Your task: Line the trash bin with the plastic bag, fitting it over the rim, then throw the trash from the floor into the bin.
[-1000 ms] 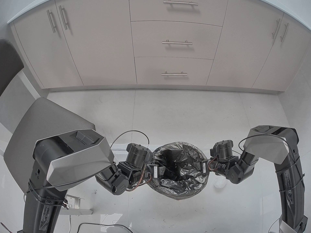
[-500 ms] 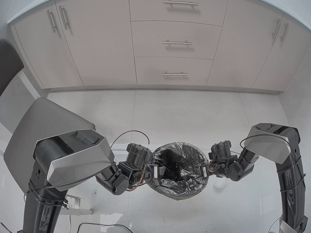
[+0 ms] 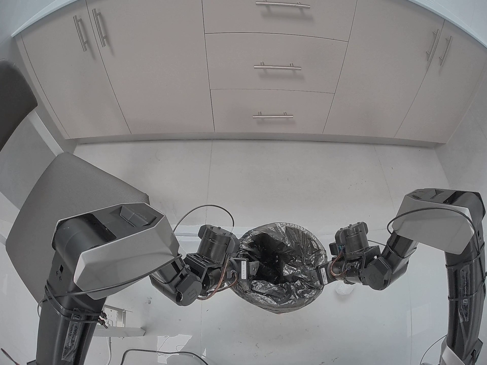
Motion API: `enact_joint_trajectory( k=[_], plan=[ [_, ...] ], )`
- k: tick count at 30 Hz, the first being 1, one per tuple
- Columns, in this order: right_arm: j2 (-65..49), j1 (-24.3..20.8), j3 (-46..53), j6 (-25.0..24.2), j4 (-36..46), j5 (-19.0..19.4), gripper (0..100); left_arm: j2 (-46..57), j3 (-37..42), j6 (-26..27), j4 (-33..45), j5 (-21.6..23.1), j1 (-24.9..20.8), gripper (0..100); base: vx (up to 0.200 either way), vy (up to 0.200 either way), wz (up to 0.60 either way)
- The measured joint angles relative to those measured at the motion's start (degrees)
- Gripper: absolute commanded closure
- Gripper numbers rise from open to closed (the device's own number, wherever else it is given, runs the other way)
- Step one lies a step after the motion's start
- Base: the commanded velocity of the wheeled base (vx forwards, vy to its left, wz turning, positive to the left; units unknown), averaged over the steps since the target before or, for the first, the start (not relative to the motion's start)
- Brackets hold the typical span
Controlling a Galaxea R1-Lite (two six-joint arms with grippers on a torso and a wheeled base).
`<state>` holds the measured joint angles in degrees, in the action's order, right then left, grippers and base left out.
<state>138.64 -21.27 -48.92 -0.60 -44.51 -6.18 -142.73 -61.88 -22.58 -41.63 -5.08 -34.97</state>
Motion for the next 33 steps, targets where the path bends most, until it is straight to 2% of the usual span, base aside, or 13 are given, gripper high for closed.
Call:
enact_joint_trajectory(
  k=[8,16,25,29,33],
  plan=[
    [-1.1,-0.6,2.0,0.2,-0.2,-0.1,0,0.0,0.1,0.0,0.0,0.0,0.0,0,0.0,0.0,0.0],
    [0.2,2.3,1.7,1.4,0.1,0.5,0,-0.1,0.1,0.0,0.0,-0.1,-0.1,0,0.0,0.0,0.0],
    [0.9,2.7,1.3,1.4,0.7,0.6,0,-0.2,0.1,0.0,0.0,-0.1,-0.1,0,0.0,0.0,0.0],
    [0.8,2.6,1.7,0.8,-1.0,0.0,0,0.0,0.6,0.0,-0.1,-0.1,-0.1,0,0.0,0.0,0.0],
    [-0.3,2.6,3.3,0.0,-6.1,0.0,0,1.0,2.1,-0.3,-1.4,-0.1,-0.5,0,0.0,0.0,0.0]
  ],
)
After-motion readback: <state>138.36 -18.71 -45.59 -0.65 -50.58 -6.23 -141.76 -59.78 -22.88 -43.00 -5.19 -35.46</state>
